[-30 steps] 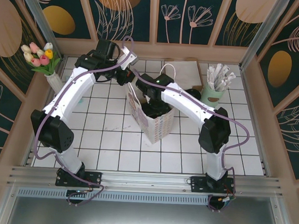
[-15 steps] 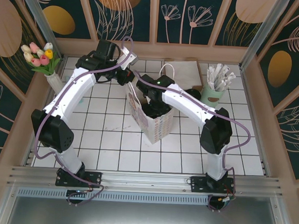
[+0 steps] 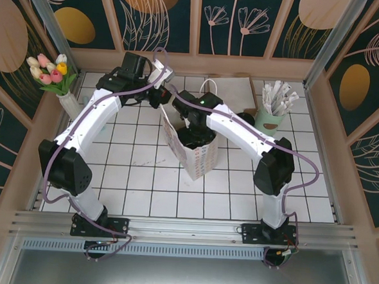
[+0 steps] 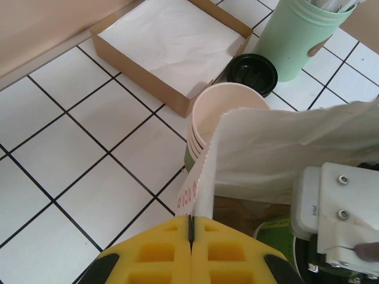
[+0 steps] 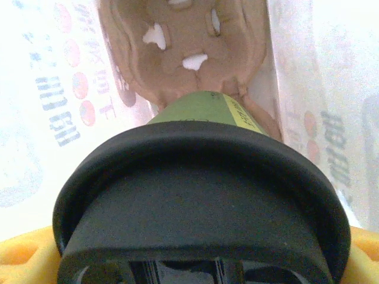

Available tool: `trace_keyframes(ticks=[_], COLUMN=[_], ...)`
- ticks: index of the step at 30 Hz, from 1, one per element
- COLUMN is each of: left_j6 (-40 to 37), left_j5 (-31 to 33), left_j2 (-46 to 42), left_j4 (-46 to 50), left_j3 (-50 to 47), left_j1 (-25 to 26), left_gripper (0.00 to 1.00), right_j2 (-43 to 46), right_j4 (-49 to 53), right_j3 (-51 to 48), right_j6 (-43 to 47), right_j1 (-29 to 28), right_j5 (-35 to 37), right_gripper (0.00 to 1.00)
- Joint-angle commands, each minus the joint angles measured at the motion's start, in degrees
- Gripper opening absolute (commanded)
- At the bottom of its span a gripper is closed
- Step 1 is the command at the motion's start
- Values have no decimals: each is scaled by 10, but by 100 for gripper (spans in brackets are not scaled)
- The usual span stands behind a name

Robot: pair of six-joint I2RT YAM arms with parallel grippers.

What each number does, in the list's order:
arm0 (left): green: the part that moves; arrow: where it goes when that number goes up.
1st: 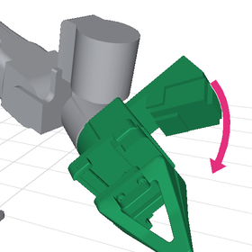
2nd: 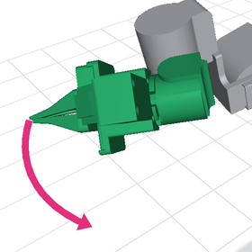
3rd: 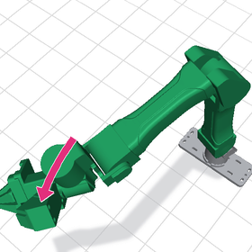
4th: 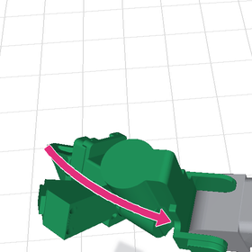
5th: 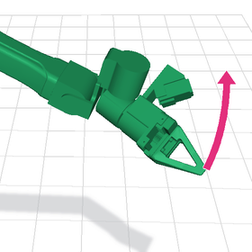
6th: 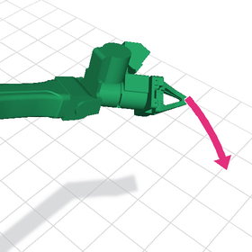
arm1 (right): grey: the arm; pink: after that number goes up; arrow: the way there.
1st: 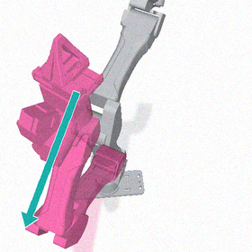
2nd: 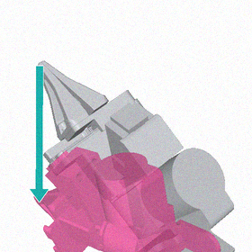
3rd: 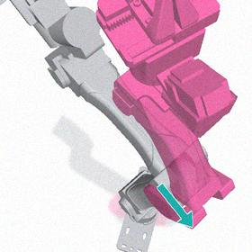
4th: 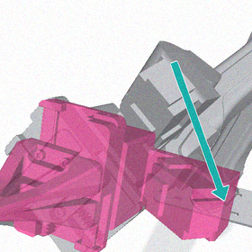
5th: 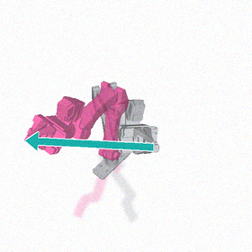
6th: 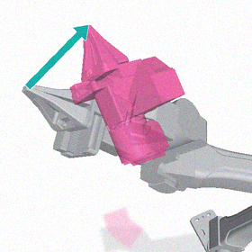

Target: Pack the takeout coffee

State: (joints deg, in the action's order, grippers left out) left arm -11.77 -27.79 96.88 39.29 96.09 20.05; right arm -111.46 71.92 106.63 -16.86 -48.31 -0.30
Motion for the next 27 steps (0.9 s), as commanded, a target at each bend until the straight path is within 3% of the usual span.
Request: trace_keyframes(ticks=[1,9,20,27], left_j6=[-9,11,47,3], left_j5=[10,48,33,18], left_j2=[-2,0,-60,-5], left_j4=[20,-9,-136,-8], left_j3=[19,4,-102,-9], left_j1=[-2,-2,-2,-2], left_gripper=[0,0,1,0], right_j2=[11,18,35,38], right_j4=[9,13,5,2], right_j3=[-19,-25,-50,-52], right_j6=[-2,1,-1,1], right_j1=[4,6,9,11], right_j5=[-7,-3,-3,-6], right_gripper=[71,72,72,71])
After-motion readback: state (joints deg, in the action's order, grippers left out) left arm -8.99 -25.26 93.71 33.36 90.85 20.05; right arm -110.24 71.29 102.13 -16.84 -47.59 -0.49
